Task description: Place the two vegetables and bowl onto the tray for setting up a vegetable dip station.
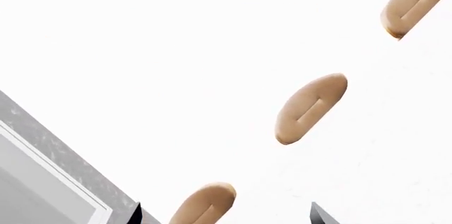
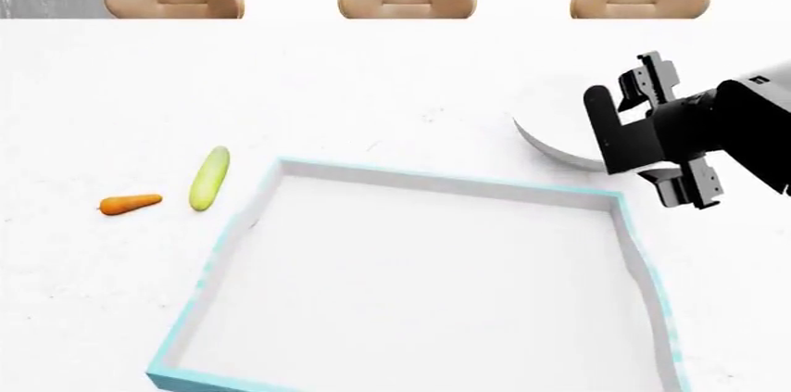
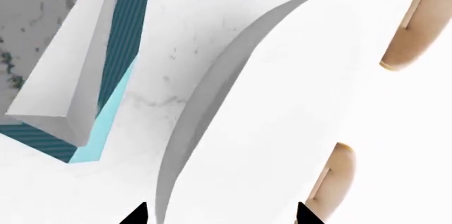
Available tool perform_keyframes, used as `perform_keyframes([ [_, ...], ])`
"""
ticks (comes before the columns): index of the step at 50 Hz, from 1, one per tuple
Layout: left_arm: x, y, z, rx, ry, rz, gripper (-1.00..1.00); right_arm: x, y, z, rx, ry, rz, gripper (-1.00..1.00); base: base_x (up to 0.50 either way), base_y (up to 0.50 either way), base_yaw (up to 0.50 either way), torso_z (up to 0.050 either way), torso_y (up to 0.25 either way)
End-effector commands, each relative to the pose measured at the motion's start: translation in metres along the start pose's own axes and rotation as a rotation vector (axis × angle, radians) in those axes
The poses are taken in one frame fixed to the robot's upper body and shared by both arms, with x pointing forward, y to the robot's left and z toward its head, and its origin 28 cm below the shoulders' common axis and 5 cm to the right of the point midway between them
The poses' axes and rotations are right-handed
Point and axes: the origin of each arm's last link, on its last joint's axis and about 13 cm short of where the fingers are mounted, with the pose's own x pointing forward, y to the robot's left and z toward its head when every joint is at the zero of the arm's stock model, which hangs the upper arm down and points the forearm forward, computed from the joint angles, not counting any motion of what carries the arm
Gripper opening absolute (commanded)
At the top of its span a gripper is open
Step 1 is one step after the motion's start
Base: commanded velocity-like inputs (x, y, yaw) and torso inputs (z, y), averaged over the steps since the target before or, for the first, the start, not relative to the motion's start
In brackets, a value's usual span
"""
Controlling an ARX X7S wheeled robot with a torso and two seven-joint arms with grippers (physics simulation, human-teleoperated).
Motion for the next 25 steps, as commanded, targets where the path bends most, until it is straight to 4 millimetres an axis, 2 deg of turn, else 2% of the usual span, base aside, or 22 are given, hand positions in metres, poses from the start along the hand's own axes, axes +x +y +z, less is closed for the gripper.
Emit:
perform_keyframes([
  [1, 0.002, 0.000, -0.001, 0.003, 0.001, -0.001, 1.00, 0.015, 0.011, 0.002, 0.024, -0.021, -0.013, 1.00, 0.00, 0.00, 0.00, 0.000, 0.000],
  [18, -0.002, 0.000, -0.002, 0.000, 0.006, 0.007, 1.00, 0.025, 0.015, -0.010, 0.076, 0.040, -0.022, 1.00, 0.00, 0.00, 0.00, 0.000, 0.000],
  [23, -0.002, 0.000, -0.003, -0.001, 0.006, 0.008, 1.00, 0.030, 0.018, -0.008, 0.087, 0.034, -0.017, 1.00, 0.00, 0.00, 0.00, 0.000, 0.000],
  [24, -0.002, 0.000, -0.003, -0.001, 0.006, 0.007, 1.00, 0.030, 0.018, -0.007, 0.085, 0.030, -0.015, -1.00, 0.00, 0.00, 0.00, 0.000, 0.000],
  [25, -0.003, 0.000, -0.002, -0.001, 0.005, 0.009, 1.00, 0.030, 0.018, -0.007, 0.093, 0.022, -0.017, -1.00, 0.00, 0.00, 0.00, 0.000, 0.000],
])
